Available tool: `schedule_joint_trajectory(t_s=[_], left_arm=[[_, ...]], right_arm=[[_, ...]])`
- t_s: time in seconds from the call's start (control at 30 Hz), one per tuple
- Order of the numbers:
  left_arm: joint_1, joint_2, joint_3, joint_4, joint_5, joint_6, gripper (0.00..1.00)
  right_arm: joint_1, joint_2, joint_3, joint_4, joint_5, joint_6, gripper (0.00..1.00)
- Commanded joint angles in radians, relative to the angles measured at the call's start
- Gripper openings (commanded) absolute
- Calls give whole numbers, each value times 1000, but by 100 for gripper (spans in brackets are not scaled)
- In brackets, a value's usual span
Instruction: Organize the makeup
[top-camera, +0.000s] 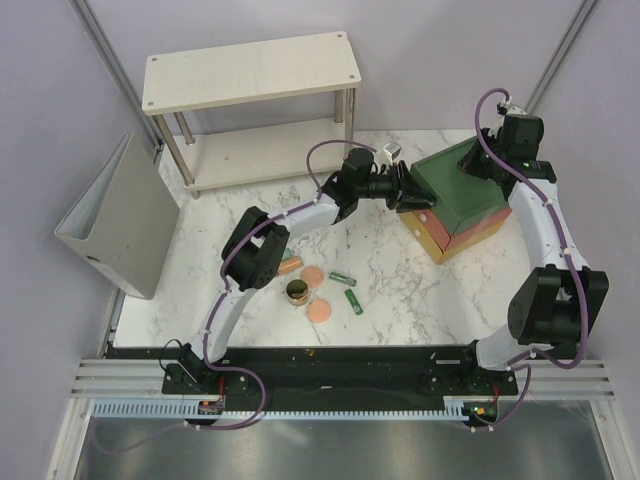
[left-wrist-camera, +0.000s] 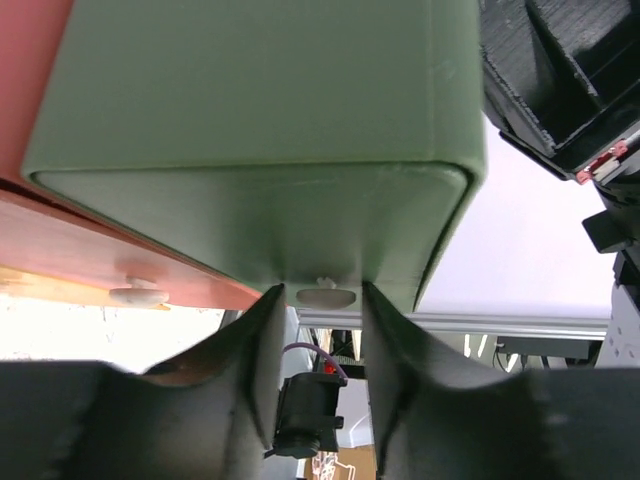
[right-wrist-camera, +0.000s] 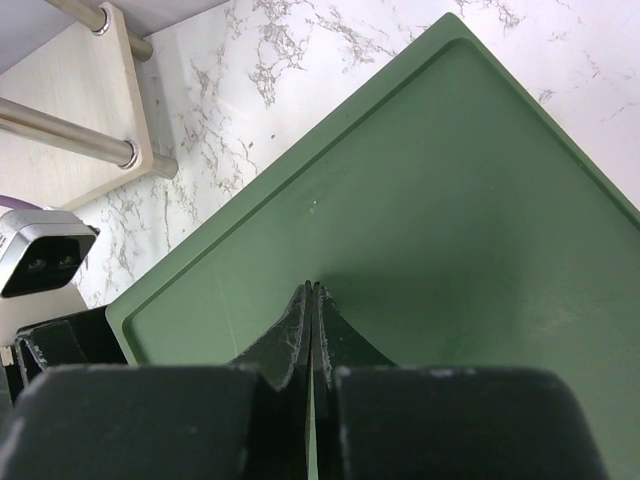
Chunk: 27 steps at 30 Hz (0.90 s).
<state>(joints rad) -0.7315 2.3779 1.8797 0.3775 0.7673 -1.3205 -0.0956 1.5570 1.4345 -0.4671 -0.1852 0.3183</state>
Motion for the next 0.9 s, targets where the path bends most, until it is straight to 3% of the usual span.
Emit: schedule_joint_trajectory(t_s=[0.0,0.13,0.23,0.57,0.87], left_arm=[[-17,15,49,60,-46,-39,38],[-16,15,41,84,-37,-46,12],[-17,1,12,110,-34,-51,2],[-11,-163,-157,52,-51,69,2],[3,-341,-405,3,-19,179,2]], right_arm=[[-3,12,-57,-154,4,-18,0],[-3,9,-68,-151,3,-16,0],[-3,9,-74,-151,3,-16,0],[-1,15,-75,-150,-2,-13,0],[-3,14,-83,-146,-3,-12,0]])
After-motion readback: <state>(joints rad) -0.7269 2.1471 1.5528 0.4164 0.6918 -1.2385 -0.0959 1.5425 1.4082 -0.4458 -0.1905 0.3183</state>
